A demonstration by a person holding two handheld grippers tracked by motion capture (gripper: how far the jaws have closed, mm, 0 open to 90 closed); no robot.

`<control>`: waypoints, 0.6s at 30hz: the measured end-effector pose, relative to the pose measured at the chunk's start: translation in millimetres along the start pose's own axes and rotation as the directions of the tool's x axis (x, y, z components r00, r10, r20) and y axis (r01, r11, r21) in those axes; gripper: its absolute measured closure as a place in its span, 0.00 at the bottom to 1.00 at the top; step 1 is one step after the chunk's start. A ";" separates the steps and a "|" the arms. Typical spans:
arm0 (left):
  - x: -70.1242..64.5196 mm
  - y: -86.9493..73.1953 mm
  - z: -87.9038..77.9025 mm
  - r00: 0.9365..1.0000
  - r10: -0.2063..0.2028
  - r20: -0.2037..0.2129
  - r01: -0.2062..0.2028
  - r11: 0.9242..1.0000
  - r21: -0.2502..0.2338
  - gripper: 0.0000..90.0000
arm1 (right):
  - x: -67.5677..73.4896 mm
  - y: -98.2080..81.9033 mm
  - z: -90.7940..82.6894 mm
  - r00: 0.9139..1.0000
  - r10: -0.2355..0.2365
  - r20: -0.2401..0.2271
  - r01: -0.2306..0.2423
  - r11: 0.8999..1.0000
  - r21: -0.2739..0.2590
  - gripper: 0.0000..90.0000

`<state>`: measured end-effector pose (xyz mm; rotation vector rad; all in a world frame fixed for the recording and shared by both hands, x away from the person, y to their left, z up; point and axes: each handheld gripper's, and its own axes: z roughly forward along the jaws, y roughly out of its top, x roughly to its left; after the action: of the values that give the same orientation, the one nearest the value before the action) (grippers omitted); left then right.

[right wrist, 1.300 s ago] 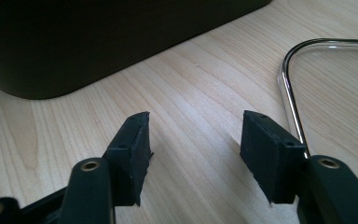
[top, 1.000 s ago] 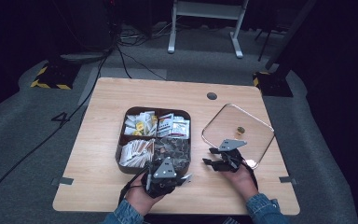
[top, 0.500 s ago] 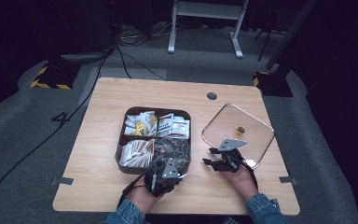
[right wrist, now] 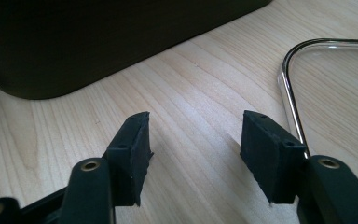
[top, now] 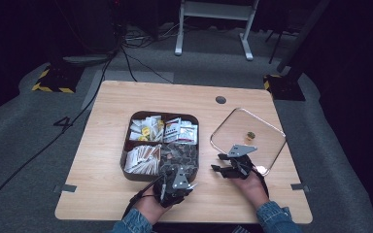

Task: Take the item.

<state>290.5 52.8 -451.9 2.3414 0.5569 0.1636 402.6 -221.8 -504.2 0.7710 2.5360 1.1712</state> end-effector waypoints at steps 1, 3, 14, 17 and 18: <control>-1.1 0.3 -1.1 0.999 -0.012 0.044 0.014 1.000 -0.027 0.79 | 0.1 0.0 0.1 1.000 0.002 -0.002 -0.002 1.000 -0.001 0.47; -0.9 0.6 -1.5 0.998 -0.011 0.069 0.013 0.999 -0.035 0.72 | 0.1 0.0 0.1 1.000 0.002 -0.002 -0.002 1.000 -0.001 0.47; 16.7 -5.0 -29.9 0.994 -0.089 0.069 0.100 0.978 -0.182 0.57 | 0.0 0.0 0.0 1.000 0.000 -0.001 0.000 1.000 0.000 0.47; 24.5 -8.8 -39.4 0.992 -0.123 0.002 0.121 0.968 -0.220 0.56 | 0.0 0.0 0.0 1.000 -0.003 -0.001 0.003 1.000 0.001 0.47; 26.4 -10.2 -41.9 0.991 -0.135 -0.018 0.127 0.964 -0.232 0.56 | -0.1 0.0 0.0 1.000 -0.003 -0.001 0.003 1.000 0.001 0.47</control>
<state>299.4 97.0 -428.9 2.0733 0.6707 0.1952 402.6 -221.8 -504.2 0.7669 2.5380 1.1703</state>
